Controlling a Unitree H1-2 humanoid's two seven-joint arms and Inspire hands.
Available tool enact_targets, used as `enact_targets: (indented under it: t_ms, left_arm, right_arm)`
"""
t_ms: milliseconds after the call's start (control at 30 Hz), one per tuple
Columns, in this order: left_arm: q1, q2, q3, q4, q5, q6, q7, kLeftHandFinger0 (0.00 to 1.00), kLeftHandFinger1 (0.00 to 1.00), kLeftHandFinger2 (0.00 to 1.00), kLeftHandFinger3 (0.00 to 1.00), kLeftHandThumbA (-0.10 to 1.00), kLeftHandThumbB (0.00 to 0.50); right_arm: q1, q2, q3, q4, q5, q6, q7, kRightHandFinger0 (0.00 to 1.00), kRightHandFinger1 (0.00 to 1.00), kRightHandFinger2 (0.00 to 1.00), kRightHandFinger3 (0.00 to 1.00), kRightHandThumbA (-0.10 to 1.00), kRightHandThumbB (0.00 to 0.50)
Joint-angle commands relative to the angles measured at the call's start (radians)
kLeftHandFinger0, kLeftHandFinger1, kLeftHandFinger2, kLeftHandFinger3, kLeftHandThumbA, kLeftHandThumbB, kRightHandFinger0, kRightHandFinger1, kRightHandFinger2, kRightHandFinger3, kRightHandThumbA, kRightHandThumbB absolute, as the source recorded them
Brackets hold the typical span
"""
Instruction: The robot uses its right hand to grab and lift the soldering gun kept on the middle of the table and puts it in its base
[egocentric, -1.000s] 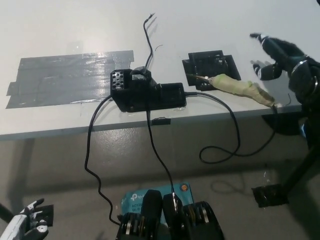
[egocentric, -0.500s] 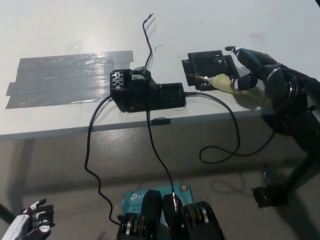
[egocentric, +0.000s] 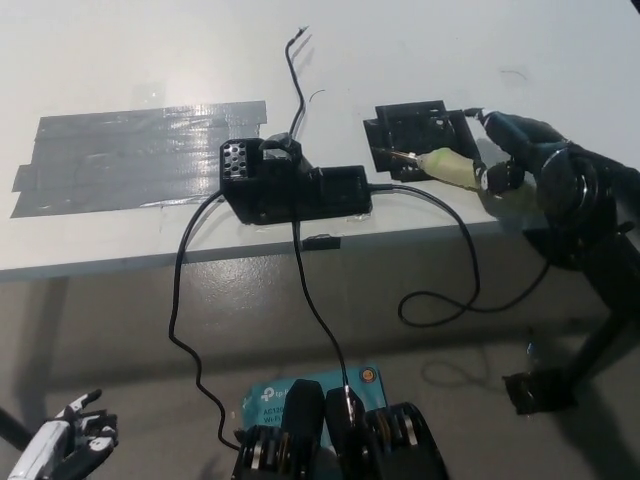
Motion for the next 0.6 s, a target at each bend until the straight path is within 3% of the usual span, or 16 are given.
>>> enact_targets:
  t_ms: [0, 167, 300, 467, 567]
  left_arm:
    - [-0.016, 0.037, -0.012, -0.018, 0.031, 0.006, -0.019, 0.68, 0.7, 0.82, 0.99, 0.55, 0.033]
    - [-0.018, 0.044, -0.019, -0.018, 0.027, -0.001, -0.027, 0.7, 0.71, 0.83, 0.99, 0.62, 0.046]
    - [-0.021, 0.044, -0.022, -0.019, 0.026, 0.002, -0.025, 0.72, 0.73, 0.83, 0.98, 0.59, 0.0]
    - [-0.018, 0.041, -0.023, -0.029, 0.026, 0.005, -0.024, 0.71, 0.71, 0.82, 0.97, 0.61, 0.025]
    - [-0.022, 0.035, -0.023, -0.034, 0.021, 0.015, -0.025, 0.7, 0.71, 0.81, 0.95, 0.59, 0.033]
  right_arm:
    - [-0.042, 0.006, 0.008, -0.004, -0.03, 0.003, 0.008, 1.0, 1.0, 1.0, 1.0, 0.35, 0.262]
    - [-0.056, 0.04, 0.018, 0.005, -0.036, 0.016, 0.015, 1.0, 1.0, 1.0, 1.0, 0.37, 0.26]
    - [-0.054, 0.037, 0.013, 0.021, -0.039, 0.018, 0.01, 1.0, 1.0, 1.0, 1.0, 0.32, 0.257]
    - [-0.047, -0.004, 0.062, 0.053, -0.11, 0.022, 0.0, 1.0, 1.0, 1.0, 1.0, 0.39, 0.272]
    - [-0.044, -0.024, 0.081, 0.093, -0.137, 0.025, -0.023, 1.0, 1.0, 1.0, 1.0, 0.35, 0.294]
